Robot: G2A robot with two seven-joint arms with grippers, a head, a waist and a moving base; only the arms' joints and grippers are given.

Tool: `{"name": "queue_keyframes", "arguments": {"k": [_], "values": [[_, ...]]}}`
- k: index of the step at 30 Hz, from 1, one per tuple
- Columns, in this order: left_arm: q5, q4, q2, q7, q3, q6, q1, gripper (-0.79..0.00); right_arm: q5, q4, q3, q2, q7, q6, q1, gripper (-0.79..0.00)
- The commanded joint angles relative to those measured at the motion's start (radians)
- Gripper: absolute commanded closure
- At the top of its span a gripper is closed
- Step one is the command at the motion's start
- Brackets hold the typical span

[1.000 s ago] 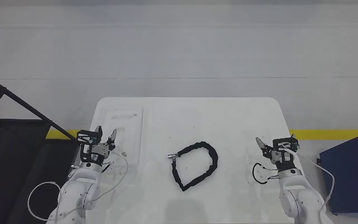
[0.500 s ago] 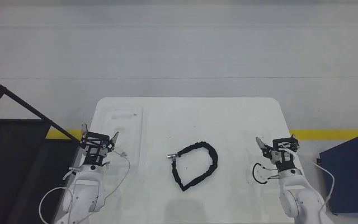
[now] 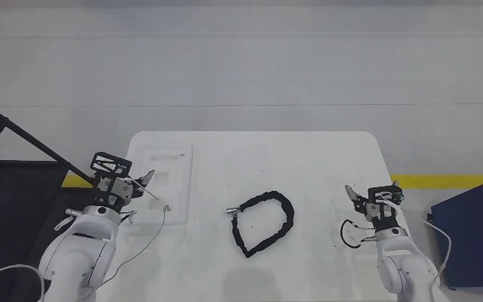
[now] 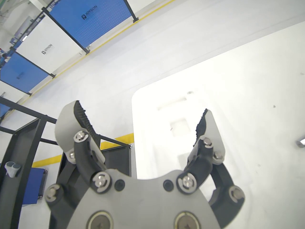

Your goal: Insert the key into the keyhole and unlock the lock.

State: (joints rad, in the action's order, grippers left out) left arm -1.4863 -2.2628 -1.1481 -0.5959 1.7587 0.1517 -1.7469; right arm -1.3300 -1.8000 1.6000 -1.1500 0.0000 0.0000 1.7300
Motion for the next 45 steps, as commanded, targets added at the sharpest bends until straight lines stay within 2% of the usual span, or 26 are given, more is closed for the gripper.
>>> {"name": "queue_keyframes", "arguments": {"k": [1, 5, 10, 13, 20, 35, 41, 45], "values": [[0.056, -0.035, 0.004, -0.084, 0.020, 0.076, 0.007, -0.785, 0.000, 0.000, 0.000, 0.000, 0.000, 0.000, 0.000, -0.785], [0.253, -0.074, 0.010, -0.300, 0.063, 0.181, 0.032, -0.785, 0.000, 0.000, 0.000, 0.000, 0.000, 0.000, 0.000, -0.785], [0.378, -0.064, 0.023, -0.520, 0.074, 0.244, 0.090, -0.785, 0.000, 0.000, 0.000, 0.000, 0.000, 0.000, 0.000, -0.785], [0.431, -0.029, 0.030, -0.633, 0.050, 0.257, 0.127, -0.785, 0.000, 0.000, 0.000, 0.000, 0.000, 0.000, 0.000, -0.785], [0.462, 0.098, 0.044, -0.804, -0.045, 0.259, 0.239, -0.785, 0.000, 0.000, 0.000, 0.000, 0.000, 0.000, 0.000, -0.785], [0.449, 0.348, 0.072, -0.905, -0.280, 0.167, 0.458, -0.785, 0.000, 0.000, 0.000, 0.000, 0.000, 0.000, 0.000, -0.785], [0.480, 0.391, 0.085, -0.939, -0.320, 0.134, 0.500, -0.785, 0.000, 0.000, 0.000, 0.000, 0.000, 0.000, 0.000, -0.785], [0.535, 0.429, 0.094, -0.940, -0.330, 0.115, 0.503, -0.785, 0.000, 0.000, 0.000, 0.000, 0.000, 0.000, 0.000, -0.785]]}}
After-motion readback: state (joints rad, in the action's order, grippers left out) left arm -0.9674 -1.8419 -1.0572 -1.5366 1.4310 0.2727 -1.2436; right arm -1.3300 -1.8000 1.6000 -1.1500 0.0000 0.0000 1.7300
